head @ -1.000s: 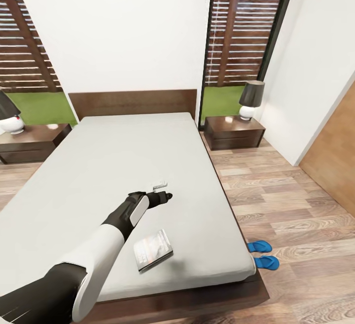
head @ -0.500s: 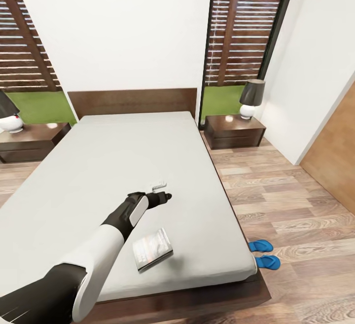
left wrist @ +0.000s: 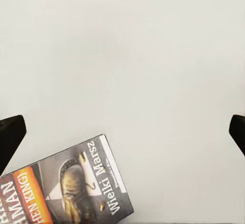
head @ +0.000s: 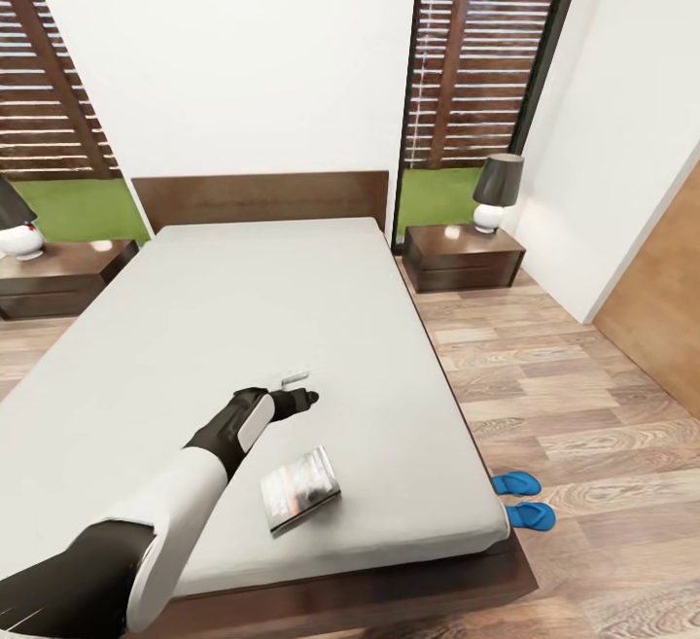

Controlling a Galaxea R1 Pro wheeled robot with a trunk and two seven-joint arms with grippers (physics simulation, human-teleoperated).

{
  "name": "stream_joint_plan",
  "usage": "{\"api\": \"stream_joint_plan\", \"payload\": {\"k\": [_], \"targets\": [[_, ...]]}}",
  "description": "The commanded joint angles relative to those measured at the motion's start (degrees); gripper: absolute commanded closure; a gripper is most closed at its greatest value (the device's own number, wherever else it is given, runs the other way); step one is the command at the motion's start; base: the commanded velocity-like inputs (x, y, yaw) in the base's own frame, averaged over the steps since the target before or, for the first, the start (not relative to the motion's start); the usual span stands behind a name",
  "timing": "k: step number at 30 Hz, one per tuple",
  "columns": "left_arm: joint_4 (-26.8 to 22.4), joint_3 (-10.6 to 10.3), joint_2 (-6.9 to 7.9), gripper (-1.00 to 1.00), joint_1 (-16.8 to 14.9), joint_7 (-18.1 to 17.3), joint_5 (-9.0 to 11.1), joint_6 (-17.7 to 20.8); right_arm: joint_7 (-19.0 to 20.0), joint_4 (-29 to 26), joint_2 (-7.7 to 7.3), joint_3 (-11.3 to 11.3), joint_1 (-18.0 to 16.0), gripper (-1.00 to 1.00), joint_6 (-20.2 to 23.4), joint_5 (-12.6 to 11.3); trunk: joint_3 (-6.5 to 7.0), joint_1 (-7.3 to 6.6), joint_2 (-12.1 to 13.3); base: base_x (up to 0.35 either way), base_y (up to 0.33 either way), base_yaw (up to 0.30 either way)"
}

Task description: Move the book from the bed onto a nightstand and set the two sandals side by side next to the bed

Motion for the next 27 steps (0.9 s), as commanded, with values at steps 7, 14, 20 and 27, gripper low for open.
{"api": "stream_joint_plan", "payload": {"k": [7, 14, 20, 27], "targets": [[3.5, -0.3, 1.99, -1.0, 0.1, 0.3, 0.6, -2.4, 0.4, 0.3, -0.05, -0.2, -0.1, -1.0, -0.4, -0.4, -1.31, 1.54, -2.9, 0.0, 0.0, 0.0], [3.9, -0.5, 1.97, -1.0, 0.1, 0.2, 0.6, -2.7, 0.4, 0.3, -0.06, -0.2, -0.1, -1.0, -0.4, -0.4, -2.57, 3.08, -5.7, 0.0, 0.0, 0.0], [3.9, -0.5, 1.95, -1.0, 0.1, 0.2, 0.6, -2.7, 0.4, 0.3, -0.04, -0.2, -0.1, -1.0, -0.4, -0.4, -3.65, 4.4, -8.1, 0.0, 0.0, 0.0], [3.9, -0.5, 1.88, -1.0, 0.1, 0.2, 0.6, -2.7, 0.4, 0.3, -0.07, -0.2, -0.1, -1.0, -0.4, -0.4, -4.9, 5.94, -10.9, 0.0, 0.0, 0.112]]}}
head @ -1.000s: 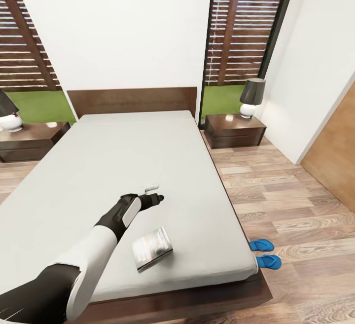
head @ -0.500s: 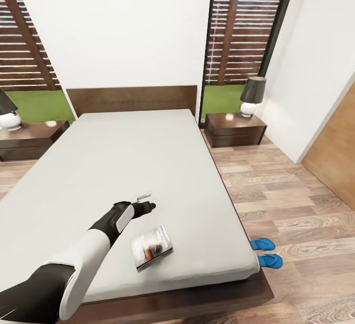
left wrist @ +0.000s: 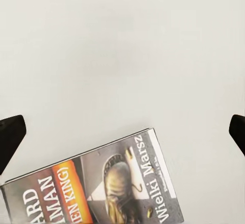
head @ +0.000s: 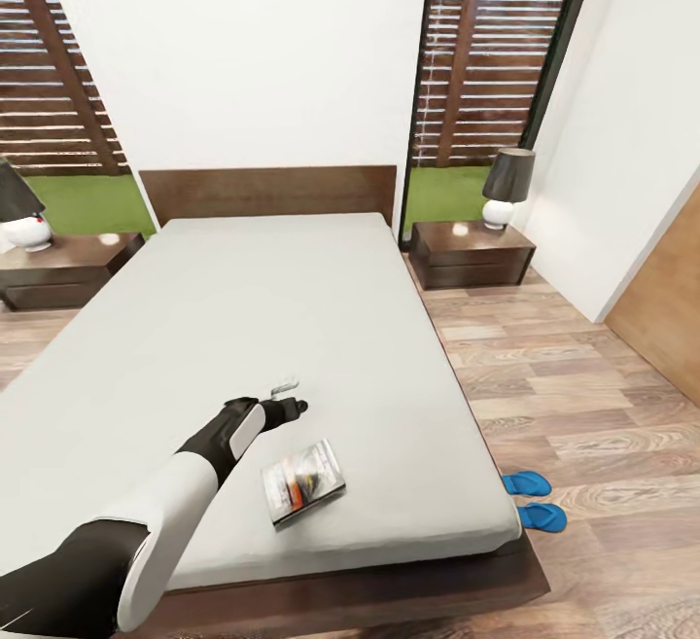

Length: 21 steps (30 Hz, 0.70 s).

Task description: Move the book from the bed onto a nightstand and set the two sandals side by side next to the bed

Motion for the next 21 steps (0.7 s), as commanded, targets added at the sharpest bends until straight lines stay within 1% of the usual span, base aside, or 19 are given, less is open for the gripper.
{"api": "stream_joint_plan", "payload": {"k": [1, 7, 21], "targets": [[-0.1, -0.4, 0.03, -1.0, 0.0, 0.3, 0.5, 0.2, 0.4, 0.3, -0.01, -0.2, -0.1, -1.0, -0.4, -0.4, -0.23, 0.22, -0.4, 0.0, 0.0, 0.148], [0.0, -0.4, -0.01, -1.0, 0.0, 0.3, 0.5, 0.2, 0.4, 0.3, -0.01, -0.2, -0.1, -1.0, -0.4, -0.4, -1.31, 1.54, -2.9, 0.0, 0.0, 0.049], [0.0, -0.4, -0.08, -1.0, 0.0, 0.2, 0.5, 0.2, 0.4, 0.3, 0.01, -0.2, -0.1, -1.0, -0.4, -0.4, -3.82, 4.62, -8.5, 0.0, 0.0, 0.005]]}}
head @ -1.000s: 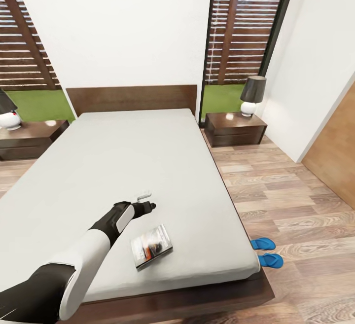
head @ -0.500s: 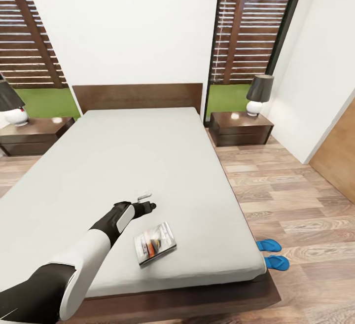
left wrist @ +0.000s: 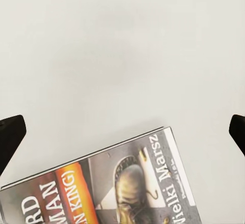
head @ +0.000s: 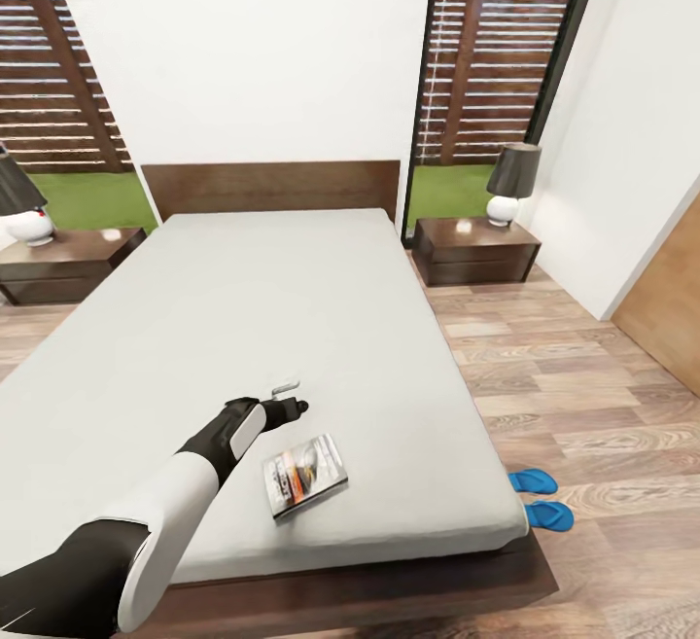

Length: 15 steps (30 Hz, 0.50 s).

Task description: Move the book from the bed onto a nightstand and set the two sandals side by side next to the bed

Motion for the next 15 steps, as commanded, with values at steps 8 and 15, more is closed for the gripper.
{"api": "stream_joint_plan", "payload": {"k": [8, 15], "targets": [[-0.1, -0.4, 0.05, -1.0, 0.0, 0.3, 0.5, 0.2, 0.4, 0.3, -0.03, -0.2, -0.1, -1.0, -0.4, -0.4, -1.49, 1.76, -3.3, 0.0, 0.0, 0.0], [-0.1, -0.4, 0.05, -1.0, 0.0, 0.3, 0.5, 0.1, 0.4, 0.3, -0.05, -0.2, -0.1, -1.0, -0.4, -0.4, -2.74, 3.3, -6.1, 0.0, 0.0, 0.0]]}}
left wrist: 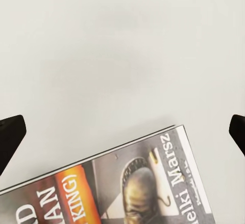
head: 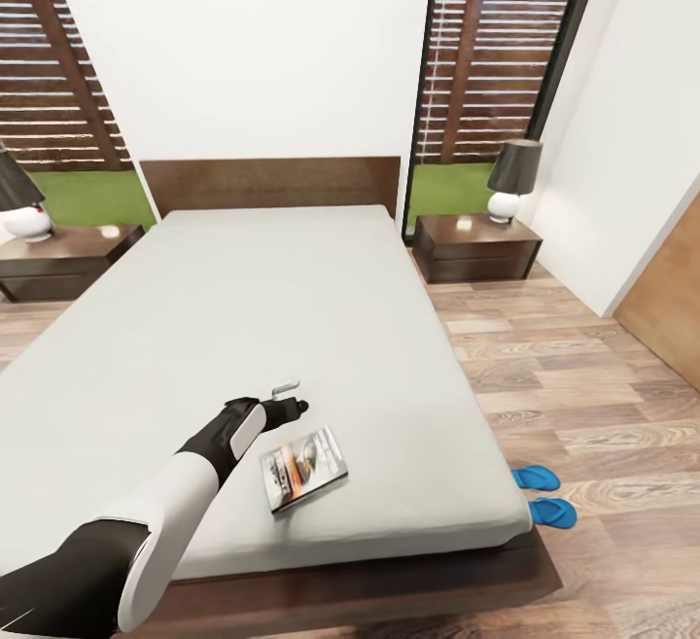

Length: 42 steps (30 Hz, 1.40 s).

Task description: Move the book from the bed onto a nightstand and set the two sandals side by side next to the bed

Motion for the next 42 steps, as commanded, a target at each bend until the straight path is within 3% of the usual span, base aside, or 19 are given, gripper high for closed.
{"api": "stream_joint_plan", "payload": {"k": [1, 5, 11, 29, 42], "targets": [[-0.1, -0.4, 0.05, -1.0, 0.0, 0.3, 0.5, 0.2, 0.4, 0.3, 0.0, -0.2, -0.1, -1.0, -0.4, -0.4, -0.23, 0.22, -0.4, 0.0, 0.0, 0.0], [-0.1, -0.4, 0.05, -1.0, 0.0, 0.3, 0.5, 0.2, 0.4, 0.3, -0.01, -0.2, -0.1, -1.0, -0.4, -0.4, -0.95, 1.1, -2.0, 0.0, 0.0, 0.0], [-0.1, -0.4, 0.05, -1.0, 0.0, 0.2, 0.5, 0.2, 0.4, 0.3, 0.01, -0.2, -0.1, -1.0, -0.4, -0.4, -0.95, 1.1, -2.0, 0.0, 0.0, 0.0], [-0.1, -0.4, 0.05, -1.0, 0.0, 0.2, 0.5, 0.2, 0.4, 0.3, -0.03, -0.2, -0.1, -1.0, -0.4, -0.4, -4.18, 5.05, -9.3, 0.0, 0.0, 0.0], [-0.1, -0.4, 0.05, -1.0, 0.0, 0.2, 0.5, 0.2, 0.4, 0.3, -0.01, -0.2, -0.1, -1.0, -0.4, -0.4, -4.18, 5.05, -9.3, 0.0, 0.0, 0.0]]}}
